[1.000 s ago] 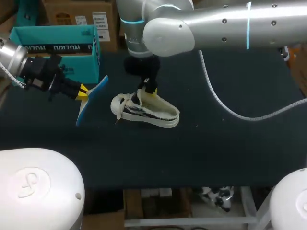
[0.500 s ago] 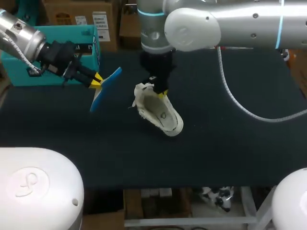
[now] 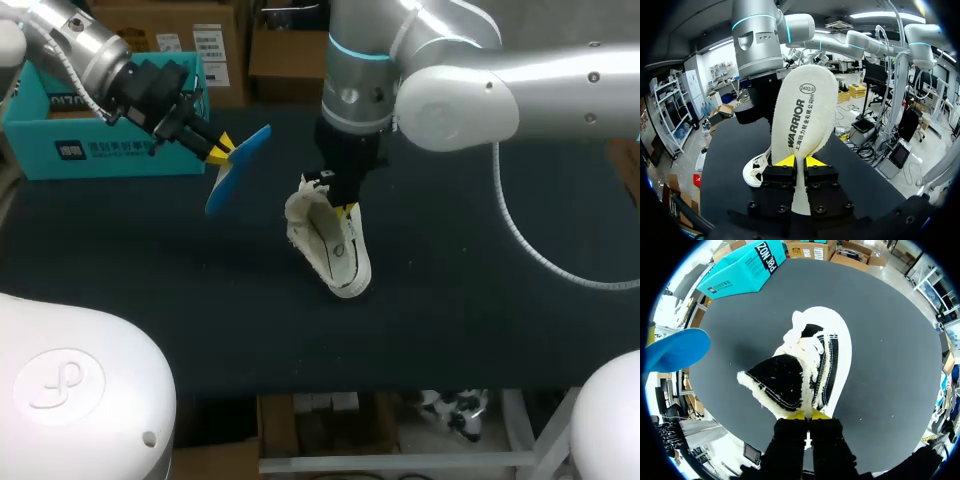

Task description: Open the shoe tongue, take the insole out of the shoe, put the insole back into the shoe, and pack the shoe into the shoebox

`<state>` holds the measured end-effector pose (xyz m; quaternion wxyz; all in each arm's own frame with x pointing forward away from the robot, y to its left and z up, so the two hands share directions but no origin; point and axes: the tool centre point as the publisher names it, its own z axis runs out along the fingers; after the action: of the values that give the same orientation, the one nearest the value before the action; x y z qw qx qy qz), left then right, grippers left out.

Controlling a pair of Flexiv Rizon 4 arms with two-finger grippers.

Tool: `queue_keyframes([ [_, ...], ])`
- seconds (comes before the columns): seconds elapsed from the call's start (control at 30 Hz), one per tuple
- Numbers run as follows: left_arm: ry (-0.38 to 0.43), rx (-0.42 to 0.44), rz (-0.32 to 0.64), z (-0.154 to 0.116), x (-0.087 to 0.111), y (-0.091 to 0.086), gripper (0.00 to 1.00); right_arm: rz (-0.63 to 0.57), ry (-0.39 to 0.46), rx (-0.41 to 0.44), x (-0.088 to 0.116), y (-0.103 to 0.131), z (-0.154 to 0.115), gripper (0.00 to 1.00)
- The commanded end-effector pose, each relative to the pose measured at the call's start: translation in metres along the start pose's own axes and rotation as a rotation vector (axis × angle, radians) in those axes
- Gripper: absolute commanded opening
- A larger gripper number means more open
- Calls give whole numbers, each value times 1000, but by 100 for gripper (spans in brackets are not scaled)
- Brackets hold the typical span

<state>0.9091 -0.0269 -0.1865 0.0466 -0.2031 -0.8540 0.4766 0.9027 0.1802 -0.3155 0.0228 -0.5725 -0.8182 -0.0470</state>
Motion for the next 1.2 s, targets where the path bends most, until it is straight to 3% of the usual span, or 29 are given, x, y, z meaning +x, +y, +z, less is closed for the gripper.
queue_keyframes([
  [0.03,111,17,-1,2,-9,8,0,4,24,-105,-11,-1,10,0],
  [0.4,134,49,7,5,-8,9,0,30,9,-89,-28,-3,6,0],
  [0.47,143,63,18,7,-6,7,0,33,9,-89,-29,-6,6,35],
  [0.53,151,70,33,10,-4,4,0,43,8,-94,-30,-10,5,100],
  [0.7,168,81,70,17,0,-9,0,66,1,-104,-31,-22,-5,100],
  [0.87,214,152,132,28,7,-22,0,96,-11,-138,-41,-42,-22,100],
  [0.97,179,98,94,49,10,-45,0,96,-11,-138,-41,-42,-22,100],
  [1.2,179,98,94,49,10,-45,0,96,-11,-138,-41,-42,-22,100],
])
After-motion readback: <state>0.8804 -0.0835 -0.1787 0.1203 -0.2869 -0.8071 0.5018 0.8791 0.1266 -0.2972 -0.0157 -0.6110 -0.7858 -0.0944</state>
